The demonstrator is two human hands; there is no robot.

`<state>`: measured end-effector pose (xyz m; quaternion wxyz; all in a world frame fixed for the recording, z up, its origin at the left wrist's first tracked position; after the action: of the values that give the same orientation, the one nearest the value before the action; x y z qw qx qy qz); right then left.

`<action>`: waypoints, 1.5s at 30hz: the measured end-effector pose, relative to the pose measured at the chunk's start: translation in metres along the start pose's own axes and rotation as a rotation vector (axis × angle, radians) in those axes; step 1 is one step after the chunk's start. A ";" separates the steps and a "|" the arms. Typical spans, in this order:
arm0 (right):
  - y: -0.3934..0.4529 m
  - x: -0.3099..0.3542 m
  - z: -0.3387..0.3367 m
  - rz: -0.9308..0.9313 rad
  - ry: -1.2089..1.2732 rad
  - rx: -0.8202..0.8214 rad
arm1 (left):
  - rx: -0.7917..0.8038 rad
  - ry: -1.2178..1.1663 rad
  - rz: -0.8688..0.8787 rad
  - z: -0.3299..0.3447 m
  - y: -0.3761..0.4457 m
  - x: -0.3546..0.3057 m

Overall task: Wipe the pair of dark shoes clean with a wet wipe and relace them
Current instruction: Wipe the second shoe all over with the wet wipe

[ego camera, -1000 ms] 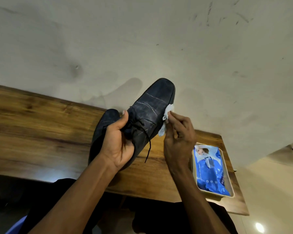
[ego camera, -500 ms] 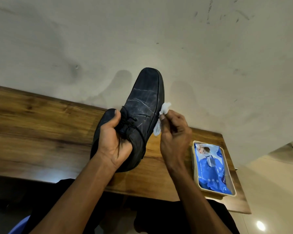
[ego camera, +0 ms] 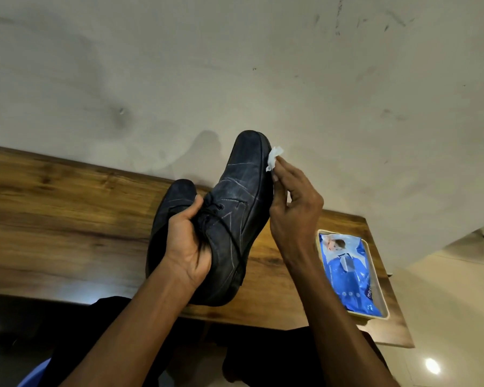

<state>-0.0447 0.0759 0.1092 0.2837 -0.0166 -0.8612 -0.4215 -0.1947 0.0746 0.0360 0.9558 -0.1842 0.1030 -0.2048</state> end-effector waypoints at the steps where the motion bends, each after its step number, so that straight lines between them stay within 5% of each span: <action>1: -0.005 0.001 0.000 -0.004 -0.013 0.003 | -0.005 -0.002 0.006 -0.001 0.001 0.000; 18: -0.086 0.019 -0.007 -0.116 -0.028 0.229 | -0.080 -0.075 0.221 0.007 0.024 -0.019; 26: -0.124 0.024 0.025 -0.240 -0.196 0.749 | -0.132 0.010 0.348 0.004 0.018 -0.040; 34: -0.110 0.012 0.025 -0.164 -0.199 0.536 | -0.056 0.110 0.233 0.018 0.015 -0.024; 45: -0.100 0.022 0.002 -0.260 -0.201 0.388 | 0.259 1.059 0.394 0.046 -0.011 -0.019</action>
<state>-0.0908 0.0085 0.0472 0.1378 0.1071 -0.9448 -0.2773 -0.2032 0.0872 0.0844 0.8088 0.0846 0.5736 -0.0985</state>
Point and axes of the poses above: each hand's wrist, its own y-axis towards the middle knuckle, its own z-axis out of the palm, x = y × z, the point moved 7 cm from there along y, towards the middle knuckle, and after that the axes turned 12 degrees about -y, right-handed, at the moved point
